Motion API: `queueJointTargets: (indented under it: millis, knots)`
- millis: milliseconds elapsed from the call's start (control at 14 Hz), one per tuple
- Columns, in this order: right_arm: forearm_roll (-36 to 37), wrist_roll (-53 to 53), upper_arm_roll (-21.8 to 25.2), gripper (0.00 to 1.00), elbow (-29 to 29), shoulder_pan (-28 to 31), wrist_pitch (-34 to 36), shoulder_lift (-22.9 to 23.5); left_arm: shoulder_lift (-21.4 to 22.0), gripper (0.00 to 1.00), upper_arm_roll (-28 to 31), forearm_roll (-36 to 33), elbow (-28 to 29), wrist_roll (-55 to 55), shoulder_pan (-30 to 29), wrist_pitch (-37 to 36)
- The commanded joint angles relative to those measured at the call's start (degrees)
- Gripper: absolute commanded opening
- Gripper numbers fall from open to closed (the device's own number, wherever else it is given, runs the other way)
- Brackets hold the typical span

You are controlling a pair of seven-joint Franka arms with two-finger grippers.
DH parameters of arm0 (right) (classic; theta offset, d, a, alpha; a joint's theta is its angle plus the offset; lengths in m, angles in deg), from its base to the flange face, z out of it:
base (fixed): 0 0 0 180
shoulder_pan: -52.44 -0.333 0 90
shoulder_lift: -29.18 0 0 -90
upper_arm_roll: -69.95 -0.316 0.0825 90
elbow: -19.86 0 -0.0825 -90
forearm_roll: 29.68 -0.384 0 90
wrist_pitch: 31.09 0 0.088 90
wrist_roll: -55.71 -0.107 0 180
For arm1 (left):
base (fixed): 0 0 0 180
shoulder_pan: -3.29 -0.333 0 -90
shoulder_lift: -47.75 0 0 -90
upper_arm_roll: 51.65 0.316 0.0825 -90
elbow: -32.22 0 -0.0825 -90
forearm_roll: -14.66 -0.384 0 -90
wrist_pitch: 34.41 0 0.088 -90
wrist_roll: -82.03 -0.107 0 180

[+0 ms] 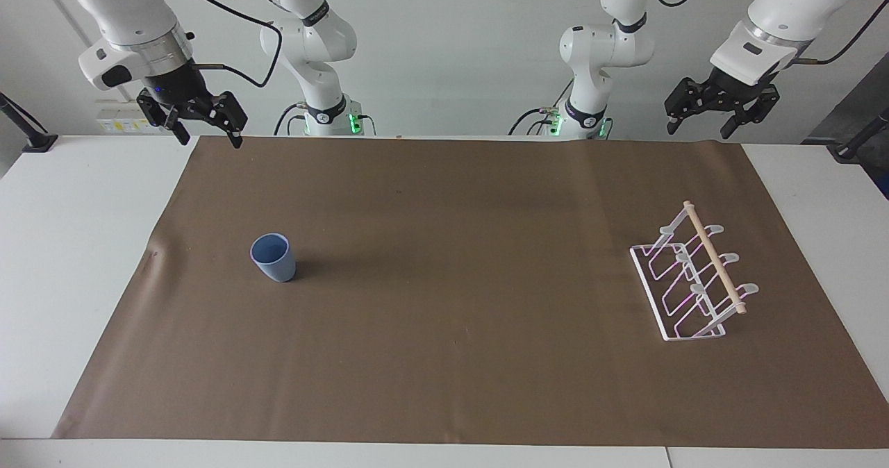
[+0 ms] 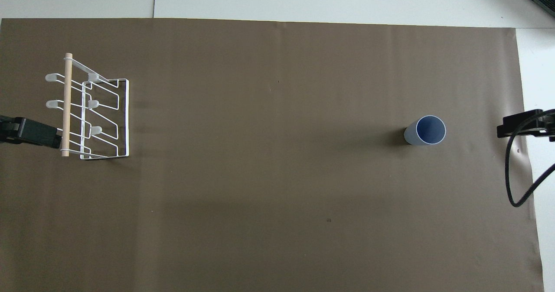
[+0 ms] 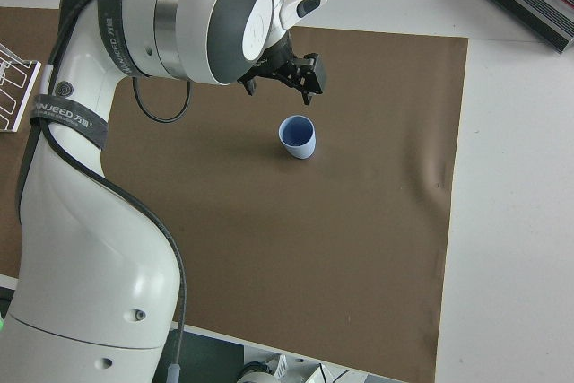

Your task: Hang cup on cup holder

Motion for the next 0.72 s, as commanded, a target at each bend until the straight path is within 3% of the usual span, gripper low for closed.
queueJointTargets:
  millis: [0, 358, 645]
  knots:
    - [0.8, -0.8, -0.3, 1.00, 1.7, 0.0, -1.0, -1.3, 0.8, 1.00, 0.3, -0.7, 0.8, 0.6, 0.4, -0.7]
    - [0.2, 0.9, -0.3, 1.00, 2.2, 0.7, -2.7, -0.9, 0.8, 1.00, 0.3, -0.7, 0.7, 0.6, 0.4, -0.7]
    - [-0.2, 5.6, -0.2, 1.00, 8.6, 2.3, -12.0, -0.2, 0.8, 1.00, 0.3, -0.7, 0.7, 0.6, 0.4, -0.7]
